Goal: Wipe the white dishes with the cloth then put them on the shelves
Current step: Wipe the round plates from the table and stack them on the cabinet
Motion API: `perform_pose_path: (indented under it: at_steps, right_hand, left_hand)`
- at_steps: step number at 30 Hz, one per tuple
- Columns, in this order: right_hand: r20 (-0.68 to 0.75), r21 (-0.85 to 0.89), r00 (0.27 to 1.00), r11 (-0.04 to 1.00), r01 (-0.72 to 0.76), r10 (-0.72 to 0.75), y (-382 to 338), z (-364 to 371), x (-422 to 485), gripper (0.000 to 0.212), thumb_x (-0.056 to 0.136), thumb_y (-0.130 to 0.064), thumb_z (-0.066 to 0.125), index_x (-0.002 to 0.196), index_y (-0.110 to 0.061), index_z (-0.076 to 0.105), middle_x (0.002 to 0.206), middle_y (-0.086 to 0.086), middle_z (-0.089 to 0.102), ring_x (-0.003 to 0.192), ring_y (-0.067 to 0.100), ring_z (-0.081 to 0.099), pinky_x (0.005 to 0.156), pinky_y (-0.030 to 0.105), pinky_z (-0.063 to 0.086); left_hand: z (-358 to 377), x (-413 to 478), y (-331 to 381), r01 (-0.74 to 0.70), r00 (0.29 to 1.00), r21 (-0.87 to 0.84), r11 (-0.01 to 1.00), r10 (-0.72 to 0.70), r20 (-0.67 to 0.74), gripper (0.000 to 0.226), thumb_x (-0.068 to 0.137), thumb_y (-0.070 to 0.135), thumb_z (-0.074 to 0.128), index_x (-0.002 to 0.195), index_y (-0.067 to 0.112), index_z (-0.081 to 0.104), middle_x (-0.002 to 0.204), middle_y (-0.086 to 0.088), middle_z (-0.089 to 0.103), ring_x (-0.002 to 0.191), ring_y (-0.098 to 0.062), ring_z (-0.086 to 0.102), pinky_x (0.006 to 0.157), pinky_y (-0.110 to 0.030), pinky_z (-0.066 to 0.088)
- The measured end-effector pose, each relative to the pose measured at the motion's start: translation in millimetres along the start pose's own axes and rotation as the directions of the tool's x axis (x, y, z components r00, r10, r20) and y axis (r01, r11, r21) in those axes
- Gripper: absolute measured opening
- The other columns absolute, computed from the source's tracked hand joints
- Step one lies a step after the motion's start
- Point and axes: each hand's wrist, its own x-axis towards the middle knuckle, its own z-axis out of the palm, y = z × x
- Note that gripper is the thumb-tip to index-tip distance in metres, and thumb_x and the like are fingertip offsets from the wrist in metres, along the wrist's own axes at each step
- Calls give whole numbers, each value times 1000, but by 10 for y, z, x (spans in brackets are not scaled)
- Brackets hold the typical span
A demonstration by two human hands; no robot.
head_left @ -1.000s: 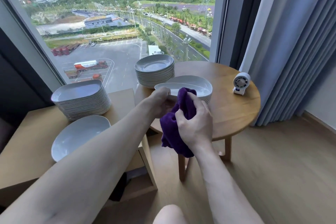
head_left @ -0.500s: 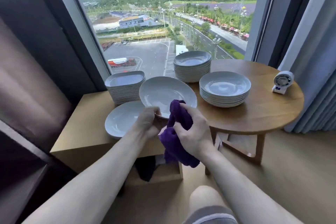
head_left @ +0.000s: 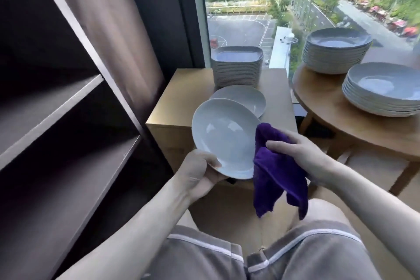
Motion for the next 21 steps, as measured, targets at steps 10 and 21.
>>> perform_pose_path:
  at_steps: [10, 21]
  right_hand:
    - [-59, -716, 921, 660, 229, -384, 260, 512, -102, 74, 86, -58, 63, 151, -42, 30, 150, -19, 36, 127, 8, 45, 101, 25, 44]
    - [-28, -891, 956, 441, 109, -292, 230, 537, -189, 64, 77, -55, 55, 137, -47, 33, 135, -9, 33, 85, 21, 48, 72, 27, 43]
  left_hand:
    - [-106, -84, -135, -92, 986, -84, 992, 103, 130, 53, 77, -2, 59, 113, 30, 80, 124, -9, 76, 107, -29, 75, 79, -41, 62]
    - [-6, -155, -231, -30, 992, -79, 996, 40, 119, 53, 93, 15, 64, 146, 17, 57, 136, -14, 69, 122, -36, 68, 89, -49, 61]
